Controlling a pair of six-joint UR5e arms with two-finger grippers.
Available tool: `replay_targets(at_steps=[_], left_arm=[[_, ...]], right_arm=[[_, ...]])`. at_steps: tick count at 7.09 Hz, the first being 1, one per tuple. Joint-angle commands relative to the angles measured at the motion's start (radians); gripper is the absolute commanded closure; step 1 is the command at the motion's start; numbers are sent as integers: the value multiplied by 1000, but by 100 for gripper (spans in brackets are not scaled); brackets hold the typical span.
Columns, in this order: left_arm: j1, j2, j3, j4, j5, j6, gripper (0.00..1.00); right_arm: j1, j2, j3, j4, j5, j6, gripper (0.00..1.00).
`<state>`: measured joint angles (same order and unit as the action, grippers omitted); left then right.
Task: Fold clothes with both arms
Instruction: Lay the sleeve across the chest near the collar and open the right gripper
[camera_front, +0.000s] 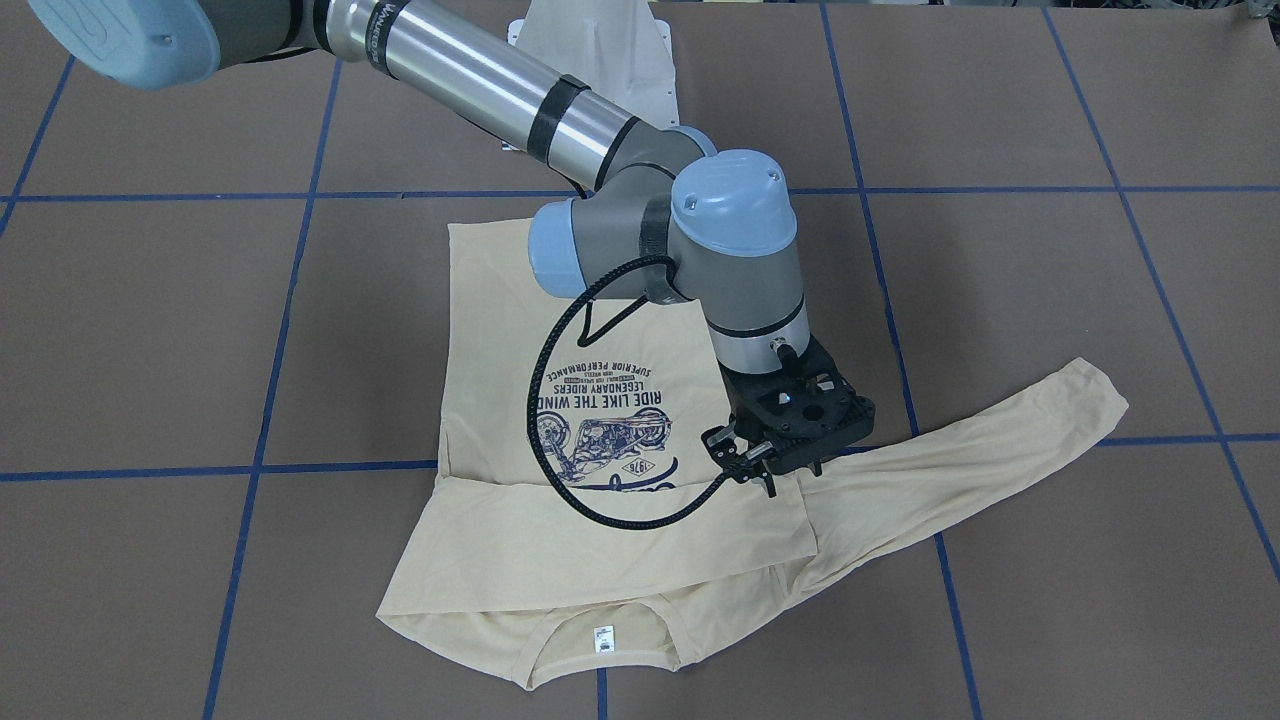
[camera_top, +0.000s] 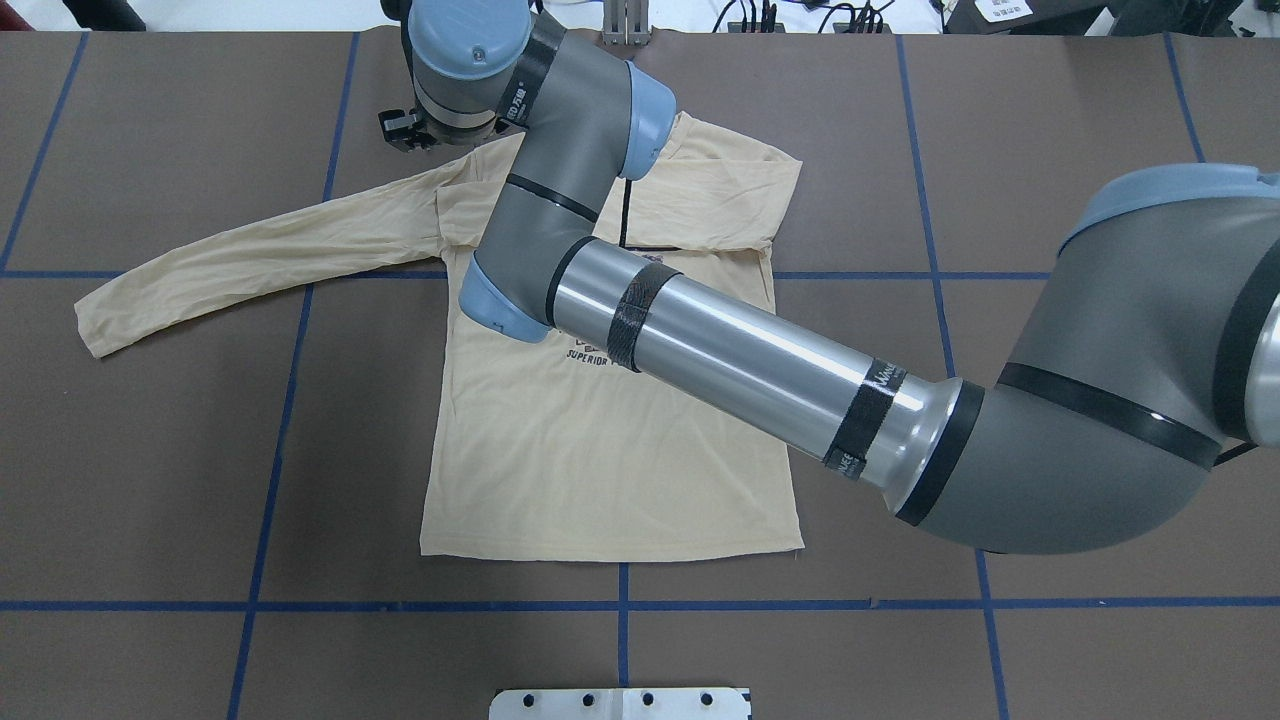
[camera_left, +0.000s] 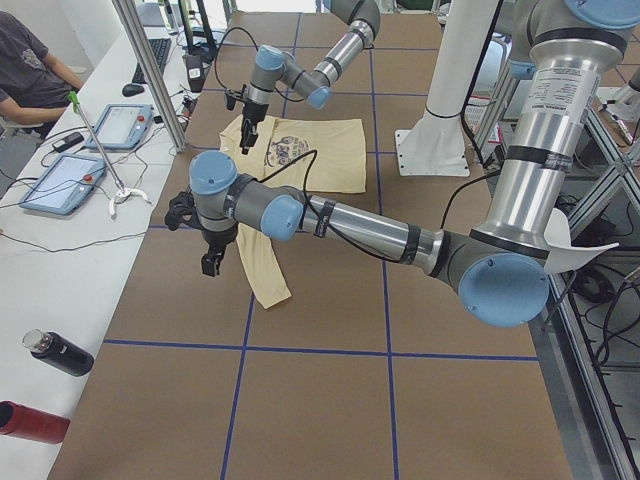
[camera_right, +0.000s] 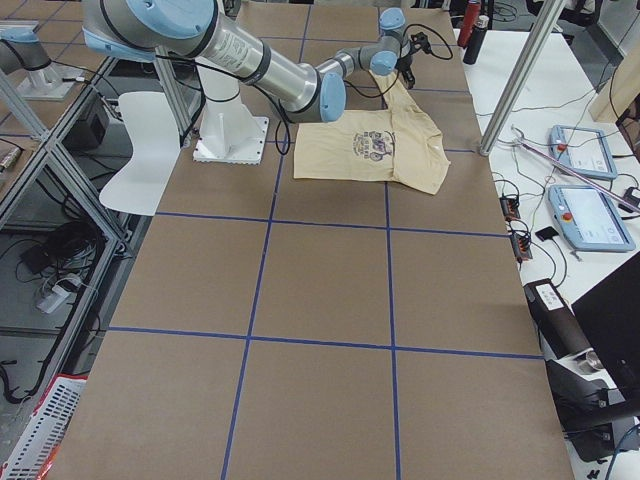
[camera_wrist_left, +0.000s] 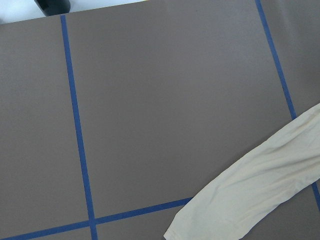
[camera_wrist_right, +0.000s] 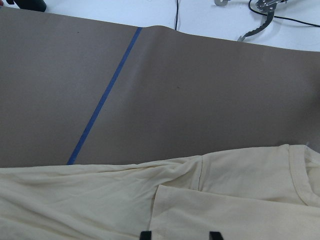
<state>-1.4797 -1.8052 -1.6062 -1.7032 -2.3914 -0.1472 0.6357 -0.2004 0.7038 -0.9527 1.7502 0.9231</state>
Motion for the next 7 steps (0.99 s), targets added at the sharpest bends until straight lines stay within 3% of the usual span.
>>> replay_targets(at_steps=[1, 2, 3, 5, 6, 7], left_arm=[[-1, -3, 0, -1, 0, 0, 0], [2, -2, -1, -6, -2, -21, 0], [18, -3, -14, -25, -2, -110, 0], [44, 70, -30, -149, 0, -239, 0], [79, 119, -31, -247, 1, -332, 0], [117, 163, -34, -366, 65, -441, 0]], right_arm=[[-1, 9, -1, -1, 1, 39, 1], [4, 6, 9, -11, 23, 71, 1], [18, -29, 82, -79, 52, 104, 1], [28, -193, 434, -429, 92, 120, 1], [35, -239, 506, -527, 122, 106, 0], [44, -313, 593, -560, 135, 106, 0]])
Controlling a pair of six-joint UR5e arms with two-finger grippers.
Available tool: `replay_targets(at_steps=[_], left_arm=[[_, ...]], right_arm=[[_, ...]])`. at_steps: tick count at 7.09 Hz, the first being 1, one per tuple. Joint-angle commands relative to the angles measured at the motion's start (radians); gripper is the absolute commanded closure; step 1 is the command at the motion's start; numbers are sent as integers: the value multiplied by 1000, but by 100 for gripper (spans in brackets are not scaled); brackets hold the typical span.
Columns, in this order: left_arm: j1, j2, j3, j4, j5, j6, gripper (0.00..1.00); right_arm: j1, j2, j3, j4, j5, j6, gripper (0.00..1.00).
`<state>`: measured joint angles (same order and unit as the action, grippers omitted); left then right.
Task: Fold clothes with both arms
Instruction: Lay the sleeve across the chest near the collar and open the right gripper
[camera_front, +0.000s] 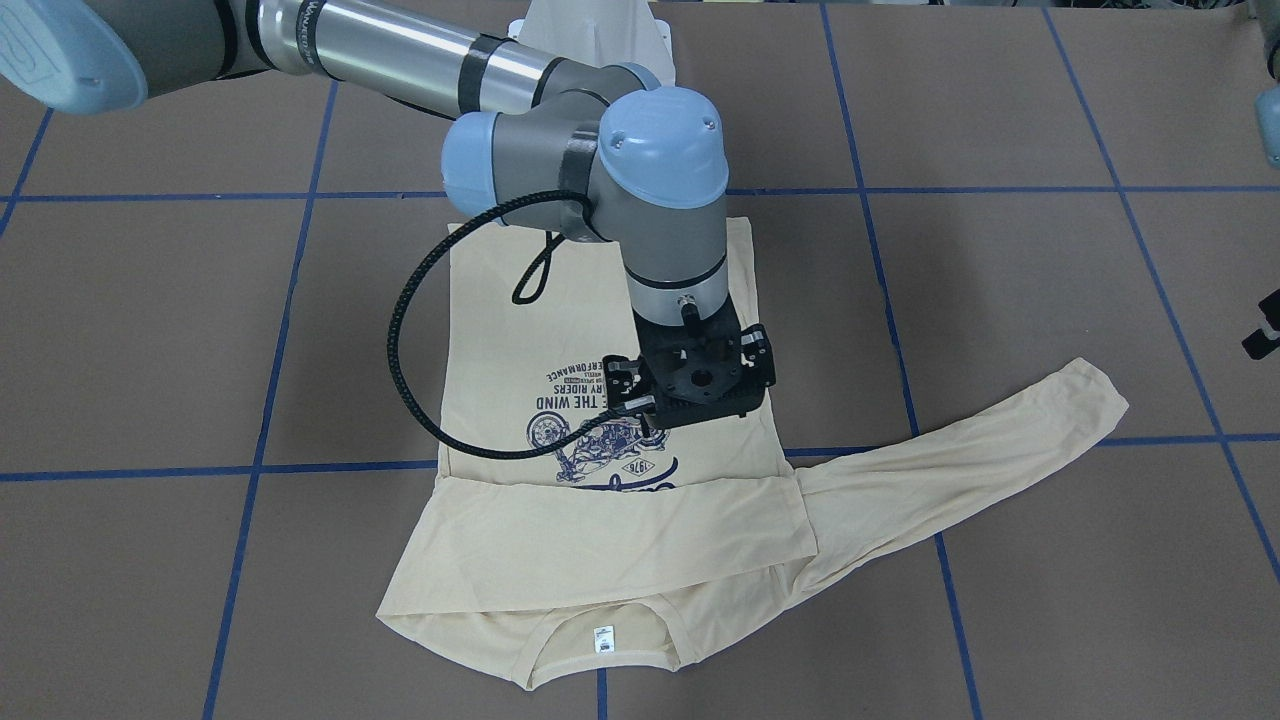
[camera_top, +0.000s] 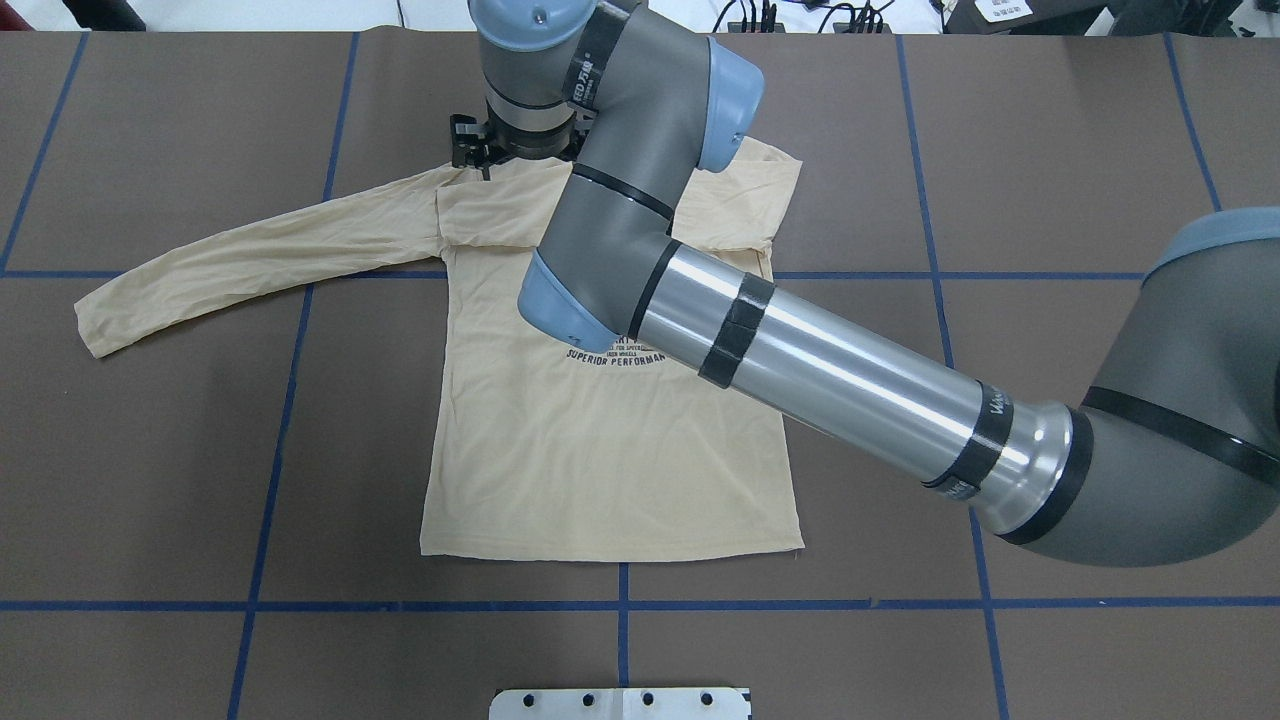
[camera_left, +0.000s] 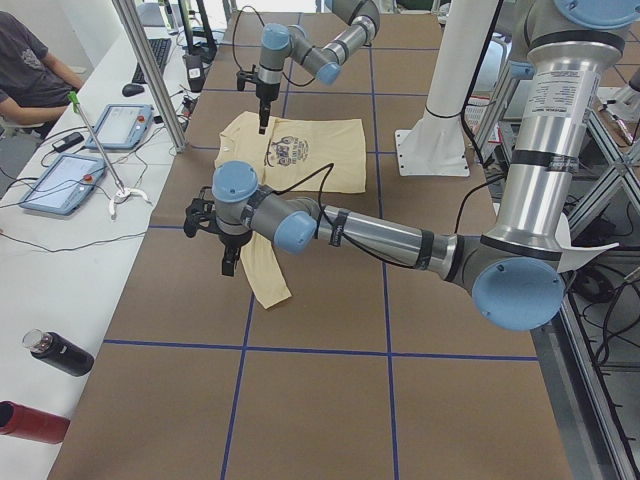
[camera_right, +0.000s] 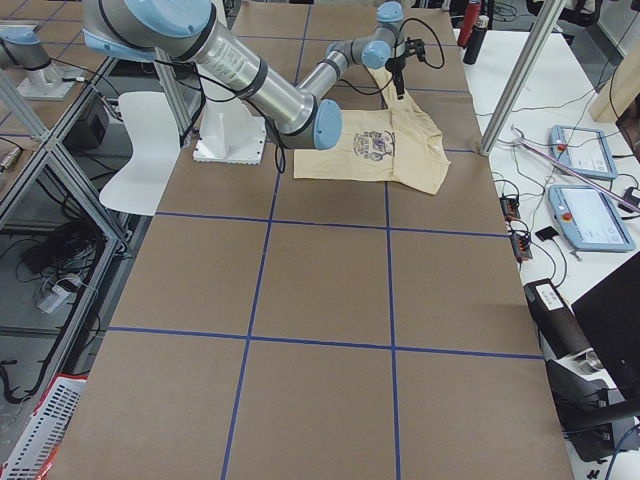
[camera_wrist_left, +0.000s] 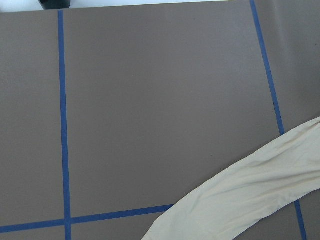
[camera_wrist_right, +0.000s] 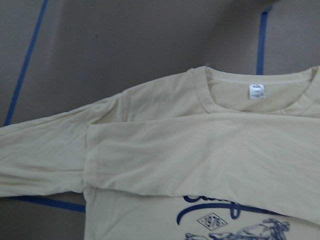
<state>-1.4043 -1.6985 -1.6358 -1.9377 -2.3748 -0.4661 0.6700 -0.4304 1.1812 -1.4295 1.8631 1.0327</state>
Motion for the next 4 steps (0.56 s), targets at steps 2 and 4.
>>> replay_targets(at_steps=[2, 4], left_arm=[[195, 94, 0, -265, 176, -317, 0], [286, 112, 28, -344, 284, -419, 0]], right_arm=[[55, -212, 254, -175, 103, -16, 0], [115, -281, 305, -213, 169, -92, 0]])
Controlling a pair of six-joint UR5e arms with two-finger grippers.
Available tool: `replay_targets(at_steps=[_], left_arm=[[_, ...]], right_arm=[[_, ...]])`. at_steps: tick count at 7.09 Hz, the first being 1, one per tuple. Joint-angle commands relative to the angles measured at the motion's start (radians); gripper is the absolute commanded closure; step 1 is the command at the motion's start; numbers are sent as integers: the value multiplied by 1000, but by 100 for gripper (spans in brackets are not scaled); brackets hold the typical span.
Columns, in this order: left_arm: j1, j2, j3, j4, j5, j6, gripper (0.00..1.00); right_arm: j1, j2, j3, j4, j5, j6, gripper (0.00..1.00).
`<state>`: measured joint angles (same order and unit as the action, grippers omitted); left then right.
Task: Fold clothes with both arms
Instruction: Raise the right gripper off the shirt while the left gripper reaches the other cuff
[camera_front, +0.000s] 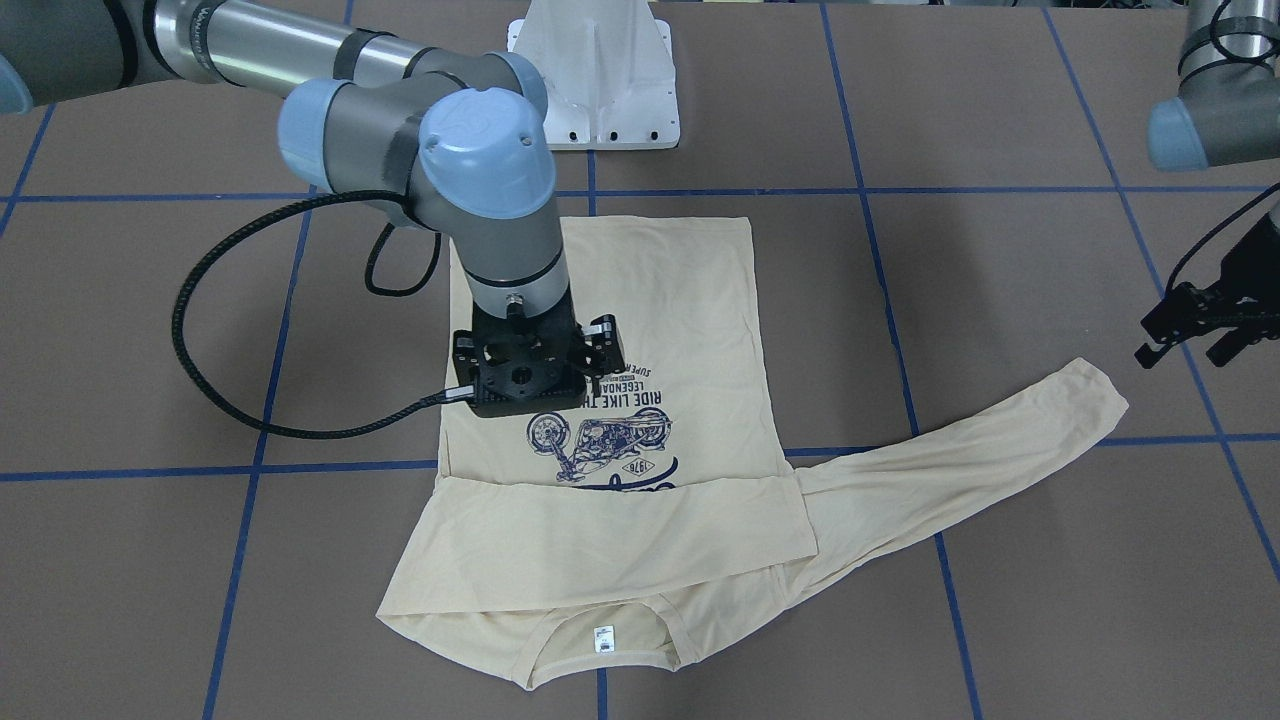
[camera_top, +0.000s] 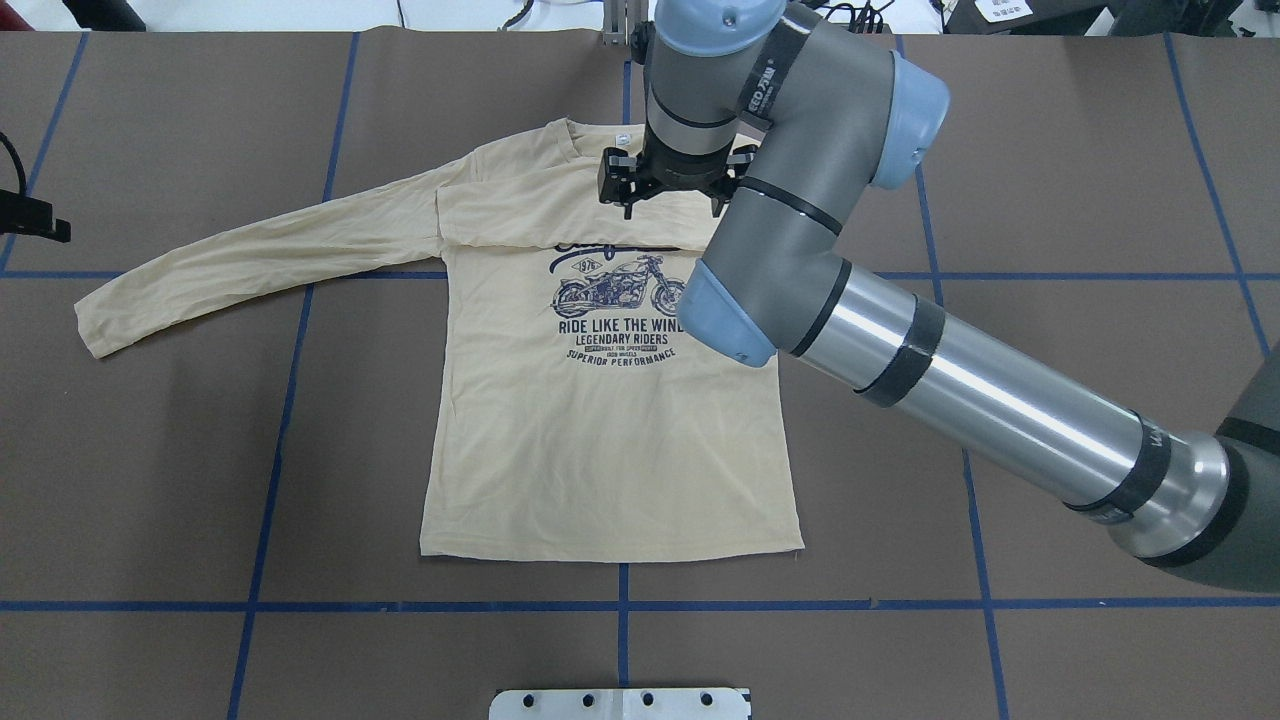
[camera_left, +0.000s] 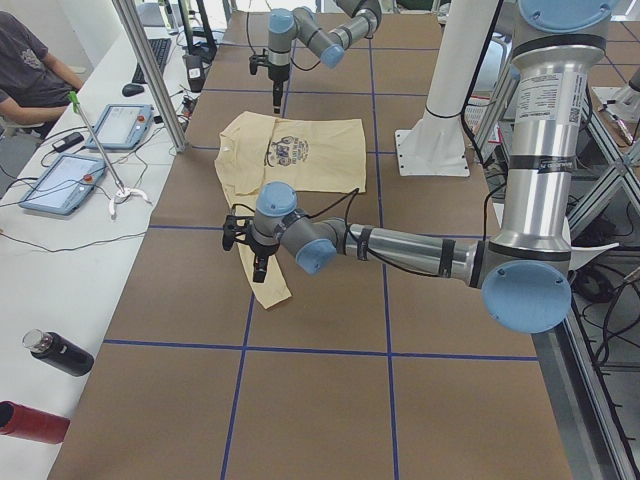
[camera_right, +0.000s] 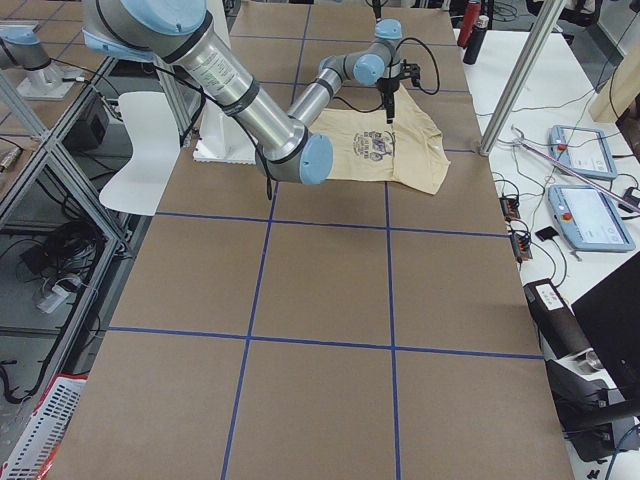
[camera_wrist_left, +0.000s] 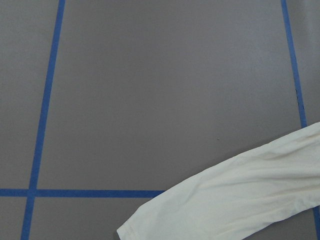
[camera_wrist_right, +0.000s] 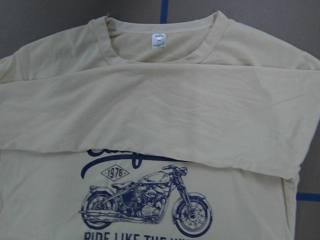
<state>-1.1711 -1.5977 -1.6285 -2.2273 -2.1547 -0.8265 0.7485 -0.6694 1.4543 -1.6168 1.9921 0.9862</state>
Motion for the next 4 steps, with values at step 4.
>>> replay_targets(at_steps=[4], left_arm=[[132, 24, 205, -239, 194, -76, 1]], right_arm=[[93, -114, 179, -233, 80, -183, 0]])
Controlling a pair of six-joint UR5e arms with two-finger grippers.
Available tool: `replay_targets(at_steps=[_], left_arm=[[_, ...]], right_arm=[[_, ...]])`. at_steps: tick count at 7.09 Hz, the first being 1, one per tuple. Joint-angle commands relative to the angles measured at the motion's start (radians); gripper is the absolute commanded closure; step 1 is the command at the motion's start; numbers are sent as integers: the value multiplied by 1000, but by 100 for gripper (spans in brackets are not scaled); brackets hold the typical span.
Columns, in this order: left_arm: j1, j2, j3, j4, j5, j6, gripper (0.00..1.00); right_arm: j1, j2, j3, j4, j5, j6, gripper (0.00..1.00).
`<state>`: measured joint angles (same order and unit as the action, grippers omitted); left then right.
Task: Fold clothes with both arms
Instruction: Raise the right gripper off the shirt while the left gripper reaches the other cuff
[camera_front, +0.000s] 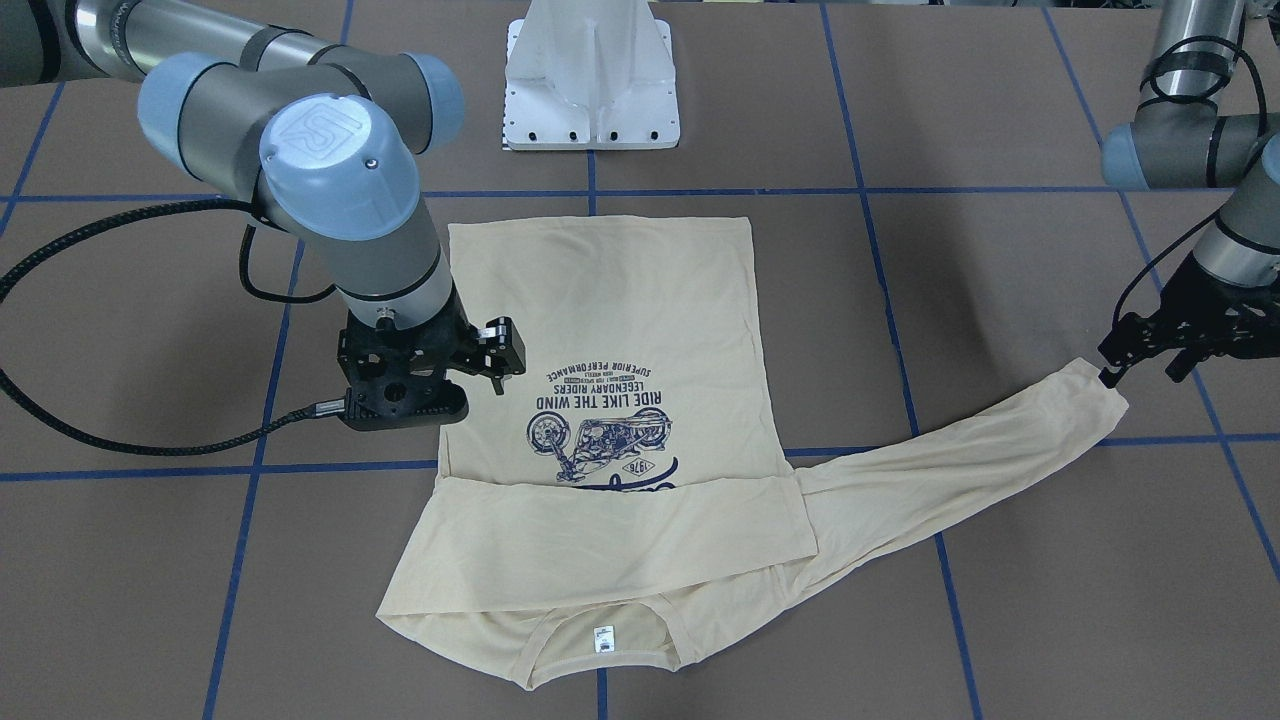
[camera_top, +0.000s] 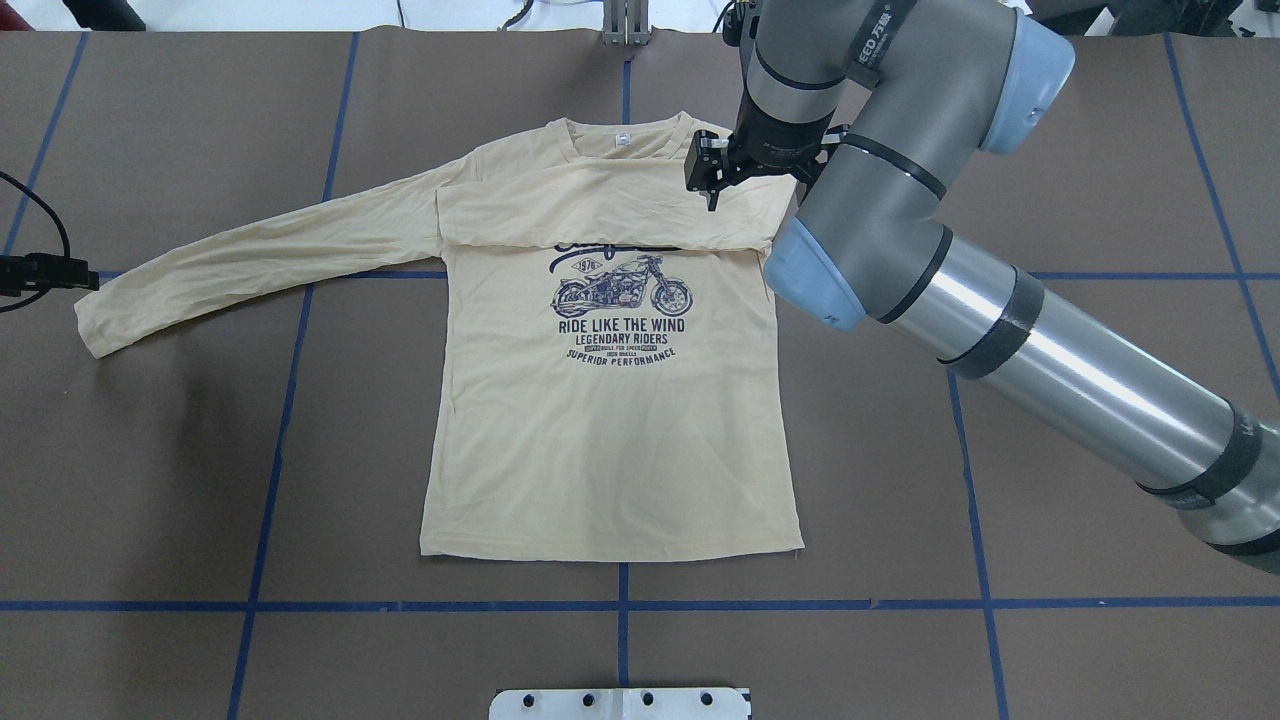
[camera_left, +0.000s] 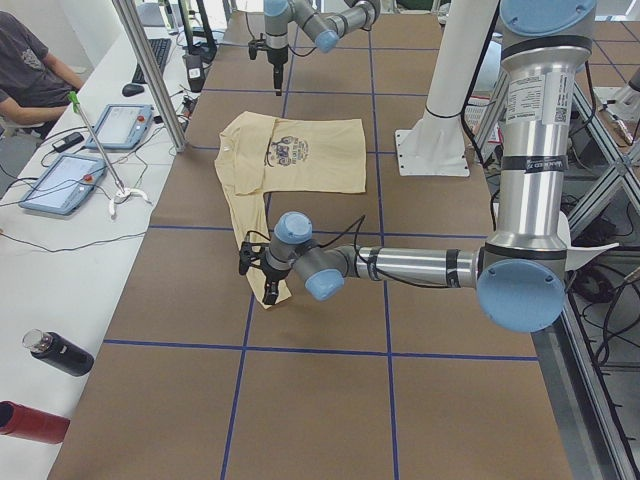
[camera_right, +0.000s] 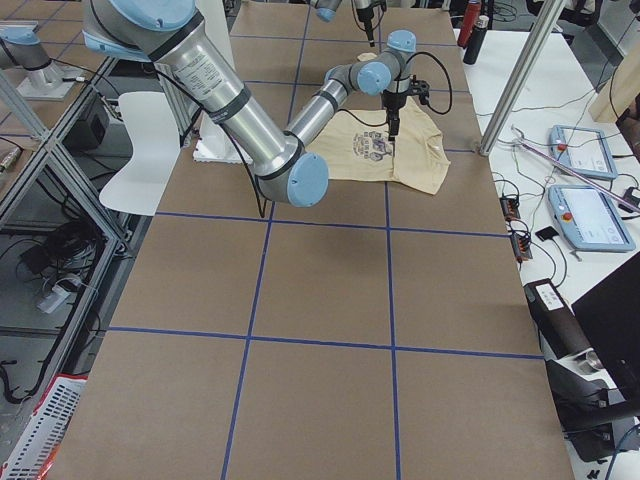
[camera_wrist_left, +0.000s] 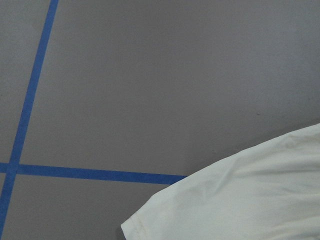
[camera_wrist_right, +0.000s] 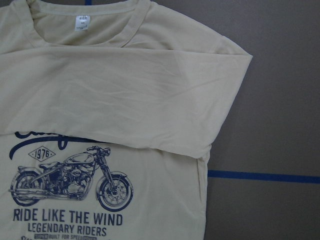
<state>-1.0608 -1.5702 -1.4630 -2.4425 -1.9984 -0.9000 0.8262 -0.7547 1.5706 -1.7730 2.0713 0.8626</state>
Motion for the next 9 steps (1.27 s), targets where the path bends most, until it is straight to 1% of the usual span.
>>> replay_targets(at_steps=[1, 2, 3, 6, 7, 8, 9], left_arm=[[50, -7, 52, -23, 52, 0, 1], [61, -8, 52, -21, 62, -2, 2], [62, -8, 53, -21, 61, 1, 8], [79, -8, 62, -20, 63, 4, 17], [84, -10, 62, -20, 63, 3, 22], [90, -10, 62, -20, 63, 0, 29], [90, -10, 61, -20, 63, -2, 39]], right_arm=[[33, -81, 115, -75, 4, -77, 0], [37, -93, 129, -74, 18, -86, 0], [37, -94, 129, -74, 19, -86, 0], [42, -97, 131, -69, 26, -88, 0], [42, -98, 132, -66, 26, -86, 0], [42, -101, 137, -66, 24, -88, 0], [42, -101, 137, -66, 24, -86, 0]])
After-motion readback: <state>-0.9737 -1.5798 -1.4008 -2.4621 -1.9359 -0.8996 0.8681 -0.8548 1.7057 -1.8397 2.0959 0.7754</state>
